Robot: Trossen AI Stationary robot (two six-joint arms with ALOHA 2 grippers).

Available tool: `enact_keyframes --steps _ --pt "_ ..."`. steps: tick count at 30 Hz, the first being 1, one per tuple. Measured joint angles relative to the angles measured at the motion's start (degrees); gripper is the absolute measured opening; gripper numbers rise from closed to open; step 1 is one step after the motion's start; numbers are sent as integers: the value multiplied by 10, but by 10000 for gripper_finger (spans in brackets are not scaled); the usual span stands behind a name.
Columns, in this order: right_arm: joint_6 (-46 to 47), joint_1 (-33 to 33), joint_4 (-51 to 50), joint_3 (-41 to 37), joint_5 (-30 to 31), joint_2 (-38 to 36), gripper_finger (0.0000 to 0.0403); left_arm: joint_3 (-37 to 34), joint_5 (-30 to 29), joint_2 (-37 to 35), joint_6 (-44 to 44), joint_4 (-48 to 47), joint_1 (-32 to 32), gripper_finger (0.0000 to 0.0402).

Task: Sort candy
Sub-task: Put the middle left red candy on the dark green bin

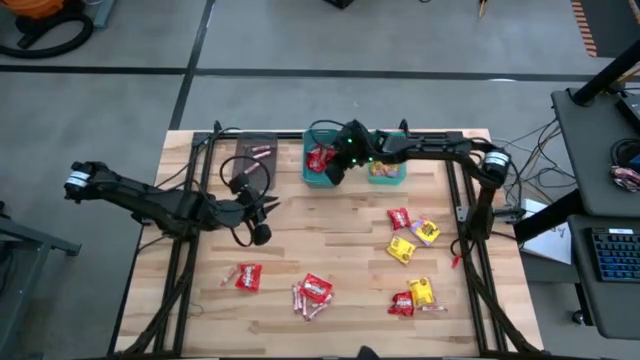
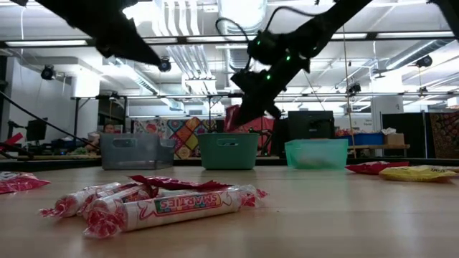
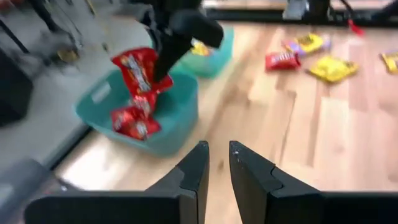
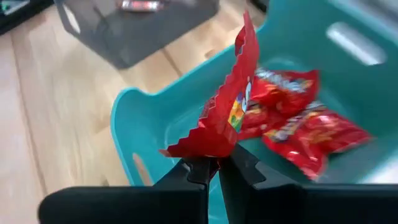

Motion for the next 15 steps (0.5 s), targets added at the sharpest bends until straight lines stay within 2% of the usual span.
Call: enact_keyframes --steps 3,10,15 --pt "-9 -4 -14 23 -22 27 34 0 22 -2 -35 -39 0 47" --pt "-5 -4 -58 64 -6 58 119 -1 67 6 -69 -91 0 47" --pt "-2 -4 -105 77 12 45 162 -1 196 7 -78 -117 -2 47"
